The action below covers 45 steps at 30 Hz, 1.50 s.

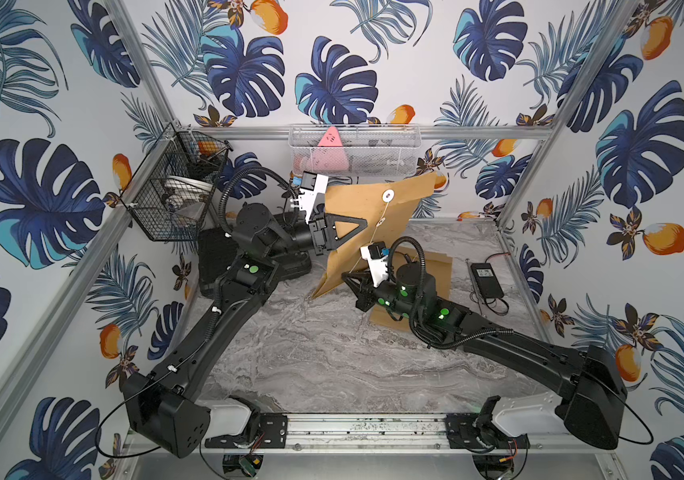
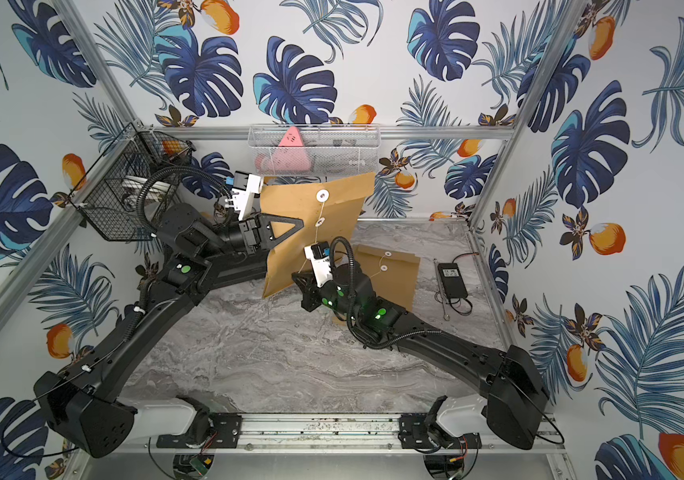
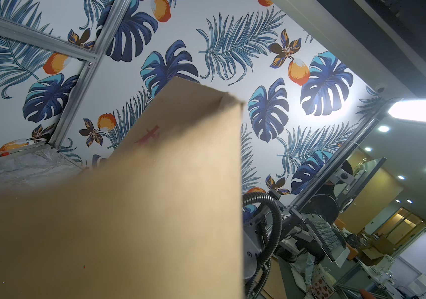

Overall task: Close the mouth of the file bag
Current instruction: Close the file bag.

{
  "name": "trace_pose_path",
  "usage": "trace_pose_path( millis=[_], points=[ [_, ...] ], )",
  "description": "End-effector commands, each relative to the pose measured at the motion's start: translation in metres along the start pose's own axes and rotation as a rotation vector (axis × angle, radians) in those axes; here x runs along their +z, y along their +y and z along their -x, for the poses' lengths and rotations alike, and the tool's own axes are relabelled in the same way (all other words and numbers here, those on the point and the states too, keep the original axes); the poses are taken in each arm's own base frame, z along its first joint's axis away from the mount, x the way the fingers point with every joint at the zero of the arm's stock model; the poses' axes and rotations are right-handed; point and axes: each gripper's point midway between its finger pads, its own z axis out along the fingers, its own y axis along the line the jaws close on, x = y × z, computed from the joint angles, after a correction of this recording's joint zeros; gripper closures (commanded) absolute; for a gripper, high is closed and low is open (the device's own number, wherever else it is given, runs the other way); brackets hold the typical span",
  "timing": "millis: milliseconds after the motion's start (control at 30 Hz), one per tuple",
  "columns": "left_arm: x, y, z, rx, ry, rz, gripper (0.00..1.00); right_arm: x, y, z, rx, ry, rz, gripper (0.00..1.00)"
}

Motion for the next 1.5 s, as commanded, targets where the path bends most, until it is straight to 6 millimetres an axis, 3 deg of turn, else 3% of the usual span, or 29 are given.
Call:
trace_pose_path(
  millis=[0, 433, 867, 967, 1133, 1300, 1467],
  points=[
    [-0.001, -0.018, 0.009, 0.036, -0.028, -0.069, 1.00, -0.008, -0.018, -0.005, 0.002, 0.021, -0.063, 1.00],
    [-0.017, 0.014, 0.016, -0.079, -0.094, -0.030, 1.00, -0.048, -0.060, 0.005, 0.047, 0.005, -0.169, 1.00],
    [-0.027, 0.024, 0.001, -0.166, -0.119, -0.059, 1.00, -0.084, -0.147, 0.047, 0.108, 0.012, -0.516, 1.00],
    [-0.029, 0.026, -0.004, -0.188, -0.123, -0.065, 1.00, -0.088, -0.153, 0.071, 0.095, -0.030, -0.563, 1.00],
    [-0.031, 0.030, -0.010, -0.205, -0.119, -0.060, 1.00, -0.087, -0.158, 0.089, 0.061, -0.058, -0.600, 1.00],
    [-0.031, 0.036, -0.014, -0.209, -0.112, -0.035, 1.00, -0.087, -0.152, 0.101, 0.043, -0.075, -0.577, 1.00],
    [-0.032, 0.057, -0.024, -0.209, -0.090, 0.071, 1.00, -0.099, -0.143, 0.108, 0.011, -0.096, -0.592, 1.00]
  ],
)
